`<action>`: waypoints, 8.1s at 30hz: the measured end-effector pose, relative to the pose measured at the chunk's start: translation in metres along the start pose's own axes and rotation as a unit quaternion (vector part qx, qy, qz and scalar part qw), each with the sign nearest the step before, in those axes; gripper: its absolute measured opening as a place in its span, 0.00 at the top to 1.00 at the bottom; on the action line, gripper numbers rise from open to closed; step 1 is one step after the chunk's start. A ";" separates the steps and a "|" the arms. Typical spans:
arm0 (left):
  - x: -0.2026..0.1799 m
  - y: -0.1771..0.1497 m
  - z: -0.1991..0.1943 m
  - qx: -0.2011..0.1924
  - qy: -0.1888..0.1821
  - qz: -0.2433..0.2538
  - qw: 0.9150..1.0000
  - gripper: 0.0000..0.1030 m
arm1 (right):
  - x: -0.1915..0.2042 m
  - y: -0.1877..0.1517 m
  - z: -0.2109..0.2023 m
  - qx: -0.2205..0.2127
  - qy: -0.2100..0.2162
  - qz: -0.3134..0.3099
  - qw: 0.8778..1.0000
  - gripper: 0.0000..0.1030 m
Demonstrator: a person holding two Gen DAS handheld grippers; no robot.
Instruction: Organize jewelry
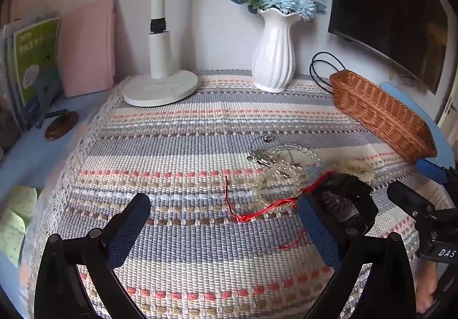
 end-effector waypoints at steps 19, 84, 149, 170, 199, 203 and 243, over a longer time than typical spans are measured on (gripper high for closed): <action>-0.005 -0.004 0.004 0.016 -0.057 -0.022 0.998 0.01 | 0.007 -0.006 0.007 -0.004 -0.018 -0.003 1.000 0.00; -0.064 -0.011 -0.024 0.047 -0.149 0.013 0.988 0.13 | -0.038 0.007 0.003 0.046 0.091 0.043 0.994 0.49; -0.321 0.128 0.070 0.166 -0.313 0.146 0.924 0.90 | -0.246 0.040 0.019 0.064 -0.061 0.137 0.987 0.86; -0.346 0.107 0.108 0.201 -0.298 0.171 0.917 0.56 | -0.237 0.021 0.039 0.110 -0.053 0.125 0.985 0.82; -0.050 0.055 -0.020 0.064 -0.242 0.020 0.968 0.56 | -0.075 -0.008 0.017 0.036 0.066 0.094 0.993 0.58; -0.061 0.016 -0.022 0.078 -0.216 0.115 0.967 0.56 | -0.068 -0.011 0.022 0.054 0.069 0.078 0.993 0.58; -0.065 -0.019 0.030 0.136 -0.231 0.088 0.959 0.93 | 0.092 -0.024 0.056 0.152 0.173 -0.188 0.955 0.70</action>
Point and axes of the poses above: each gripper's, at about its wrist camera, not at the fingertips, and z roughly the way its jaws point, x to its left, y to its top, the point moved 10 cm from there along z, roughly the way its jaws point, and after that the axes turned 3 degrees about -z, right-handed, at the moved point
